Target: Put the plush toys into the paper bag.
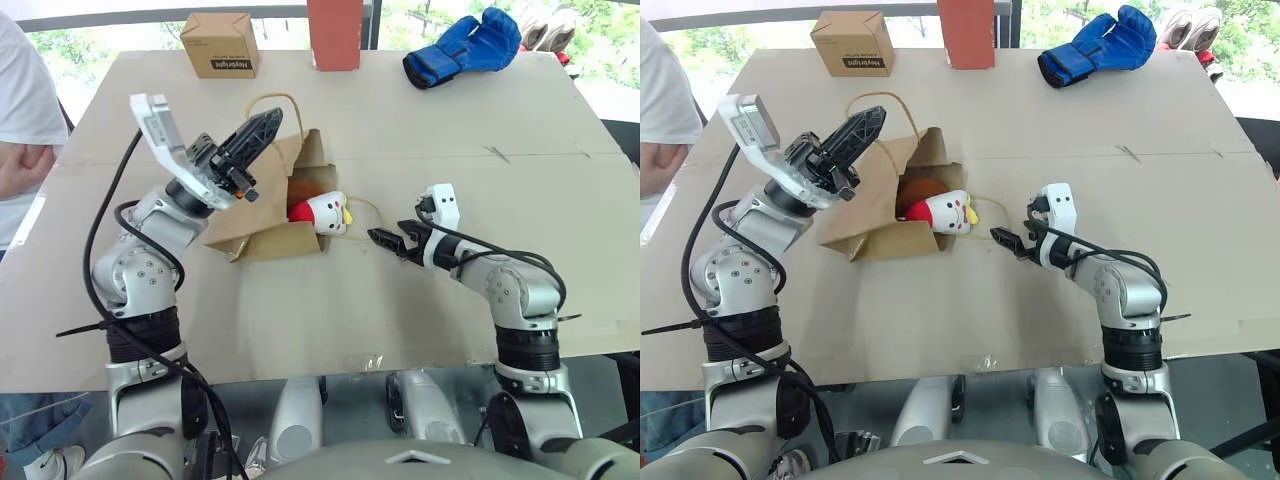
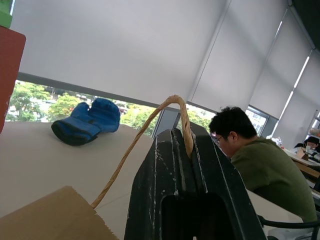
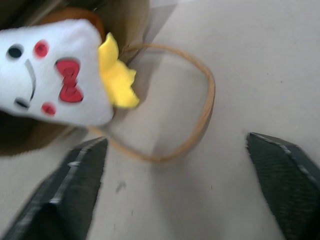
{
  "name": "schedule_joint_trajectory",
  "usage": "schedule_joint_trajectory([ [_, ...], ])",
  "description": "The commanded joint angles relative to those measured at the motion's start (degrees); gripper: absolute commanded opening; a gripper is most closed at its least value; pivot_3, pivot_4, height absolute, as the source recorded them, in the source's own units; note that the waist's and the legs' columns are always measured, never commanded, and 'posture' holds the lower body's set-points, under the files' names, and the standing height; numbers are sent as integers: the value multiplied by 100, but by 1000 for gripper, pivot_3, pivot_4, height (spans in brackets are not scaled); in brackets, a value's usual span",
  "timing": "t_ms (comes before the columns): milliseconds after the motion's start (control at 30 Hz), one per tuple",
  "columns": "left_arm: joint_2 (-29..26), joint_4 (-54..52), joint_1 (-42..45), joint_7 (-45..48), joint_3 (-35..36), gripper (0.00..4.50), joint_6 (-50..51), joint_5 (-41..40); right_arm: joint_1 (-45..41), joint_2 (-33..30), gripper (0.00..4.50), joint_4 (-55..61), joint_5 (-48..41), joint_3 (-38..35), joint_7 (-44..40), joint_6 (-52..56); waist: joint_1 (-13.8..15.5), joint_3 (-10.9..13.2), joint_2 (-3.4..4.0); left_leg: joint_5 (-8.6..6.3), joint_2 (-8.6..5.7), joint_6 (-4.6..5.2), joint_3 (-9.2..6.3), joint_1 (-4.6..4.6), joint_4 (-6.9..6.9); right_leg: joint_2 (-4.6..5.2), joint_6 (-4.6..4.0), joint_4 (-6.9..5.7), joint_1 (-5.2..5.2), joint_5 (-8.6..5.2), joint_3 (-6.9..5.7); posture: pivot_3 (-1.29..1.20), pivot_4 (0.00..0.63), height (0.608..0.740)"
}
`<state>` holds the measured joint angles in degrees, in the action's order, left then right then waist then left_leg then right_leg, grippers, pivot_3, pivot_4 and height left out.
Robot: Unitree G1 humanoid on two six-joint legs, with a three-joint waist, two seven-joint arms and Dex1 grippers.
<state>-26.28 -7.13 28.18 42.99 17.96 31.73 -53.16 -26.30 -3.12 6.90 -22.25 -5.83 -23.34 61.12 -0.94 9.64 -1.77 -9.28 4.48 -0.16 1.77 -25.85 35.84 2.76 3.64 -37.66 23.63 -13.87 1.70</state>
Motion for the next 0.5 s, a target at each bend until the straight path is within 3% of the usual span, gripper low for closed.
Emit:
schedule_joint_trajectory([
  [33, 9, -198, 47, -3, 84, 0, -113, -53, -72, 192, 2201, -498, -378, -105, -101, 129, -8, -1, -2, 0, 0, 0, 0, 1, 0, 0, 0, 0, 0, 0, 0, 0, 150, 740],
  [167, 27, -312, -43, -78, 116, 0, -130, -67, -305, 273, 228, -908, -601, -68, -288, 161, -83, -3, -4, 0, 2, 0, -2, 7, -6, -3, 0, -4, 0, 0, 0, 0, 150, 740],
  [200, 30, -336, -60, -97, 125, 0, -136, -70, -353, 254, 67, -966, -617, 1, -348, 162, -126, -6, -9, 0, 2, 1, -4, 8, -8, -4, 0, -5, -1, 0, 0, 0, 150, 740],
  [400, 23, -451, -159, -190, 201, 0, -182, -73, -439, 225, 67, -917, -826, -56, -406, 209, -153, -6, -10, 0, 3, 1, -8, 11, -9, -6, -1, -6, -1, 0, -1, 0, 150, 740],
  [500, 19, -481, -201, -229, 222, 0, -206, -78, -311, 100, 901, -704, -970, 9, -515, 320, -143, -6, -9, 0, 3, 1, -8, 9, -12, -6, -1, -5, -1, -1, -1, 0, 150, 740],
])
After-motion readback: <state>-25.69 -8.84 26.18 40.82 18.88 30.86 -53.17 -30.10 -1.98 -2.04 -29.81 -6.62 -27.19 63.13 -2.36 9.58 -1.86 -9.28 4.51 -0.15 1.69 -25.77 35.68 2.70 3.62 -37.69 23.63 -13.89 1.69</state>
